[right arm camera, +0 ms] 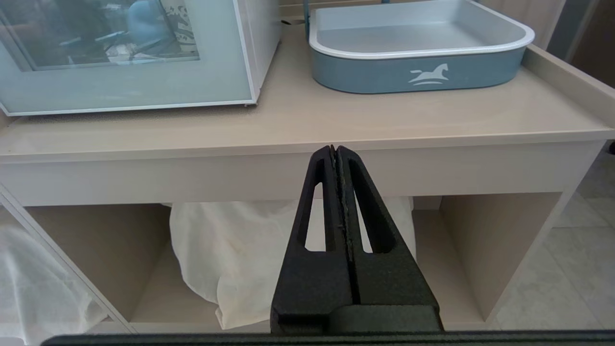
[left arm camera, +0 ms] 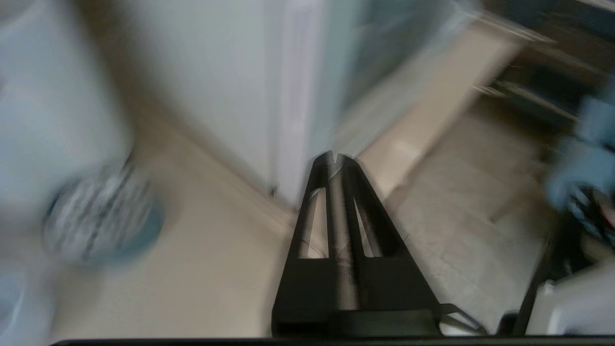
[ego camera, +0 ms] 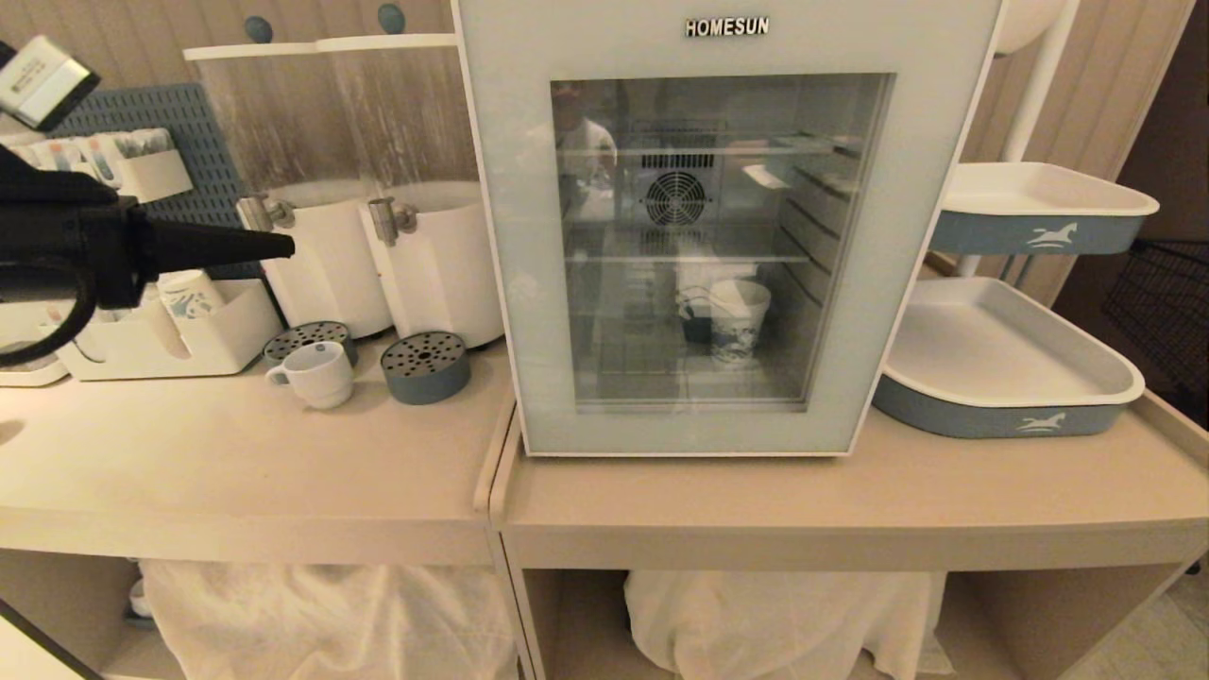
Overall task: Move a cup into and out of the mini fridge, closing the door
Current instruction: Open the freezer door
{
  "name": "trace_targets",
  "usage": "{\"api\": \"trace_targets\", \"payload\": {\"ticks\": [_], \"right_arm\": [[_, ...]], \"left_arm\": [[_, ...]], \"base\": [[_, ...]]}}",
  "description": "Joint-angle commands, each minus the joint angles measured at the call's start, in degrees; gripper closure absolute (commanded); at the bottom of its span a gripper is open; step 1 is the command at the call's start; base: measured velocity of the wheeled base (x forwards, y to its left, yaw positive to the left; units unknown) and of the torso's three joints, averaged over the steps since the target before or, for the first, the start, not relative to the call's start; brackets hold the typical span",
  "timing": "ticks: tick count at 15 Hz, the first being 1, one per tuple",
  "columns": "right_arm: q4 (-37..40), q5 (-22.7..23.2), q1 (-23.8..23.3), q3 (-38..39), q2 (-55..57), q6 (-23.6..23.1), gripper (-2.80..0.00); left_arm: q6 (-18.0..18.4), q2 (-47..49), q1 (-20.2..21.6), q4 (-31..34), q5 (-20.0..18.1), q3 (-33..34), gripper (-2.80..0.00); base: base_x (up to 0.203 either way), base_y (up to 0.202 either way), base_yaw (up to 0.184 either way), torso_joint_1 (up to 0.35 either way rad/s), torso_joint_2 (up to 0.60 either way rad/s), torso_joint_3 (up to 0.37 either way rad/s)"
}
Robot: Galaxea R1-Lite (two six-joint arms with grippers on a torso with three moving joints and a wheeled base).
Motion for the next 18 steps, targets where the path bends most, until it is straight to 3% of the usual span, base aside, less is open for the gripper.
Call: {"api": "trace_targets", "payload": {"ticks": [1,3,5,10,12,15,18], "right_arm": [[0.0,0.0,0.0,0.9,0.0,-0.1,0.0],[0.0,0.0,0.0,0.9,0.0,-0.1,0.0],[0.0,0.0,0.0,0.9,0.0,-0.1,0.0],[0.0,0.0,0.0,0.9,0.0,-0.1,0.0],[0.0,0.0,0.0,0.9,0.0,-0.1,0.0],[0.0,0.0,0.0,0.9,0.0,0.0,0.0],[0.0,0.0,0.0,0.9,0.0,0.0,0.0]], "left_arm": [[4.5,3.2,1.8,-3.8,-10.3,3.9,-2.8],[9.9,6.3,1.6,-5.6,-11.6,4.7,-2.8],[11.0,8.4,-0.5,-6.0,-12.4,4.5,-2.8],[11.1,11.9,-3.9,-6.2,-13.4,3.3,-2.8],[11.3,13.5,-5.0,-9.3,-13.4,2.9,-2.8],[10.4,16.6,-8.0,-20.3,-12.8,4.6,-2.8],[10.3,18.5,-10.3,-20.7,-12.5,3.4,-2.8]], "base": [[0.0,0.0,0.0,0.0,0.0,0.0],[0.0,0.0,0.0,0.0,0.0,0.0],[0.0,0.0,0.0,0.0,0.0,0.0],[0.0,0.0,0.0,0.0,0.0,0.0],[0.0,0.0,0.0,0.0,0.0,0.0],[0.0,0.0,0.0,0.0,0.0,0.0],[0.0,0.0,0.0,0.0,0.0,0.0]]}}
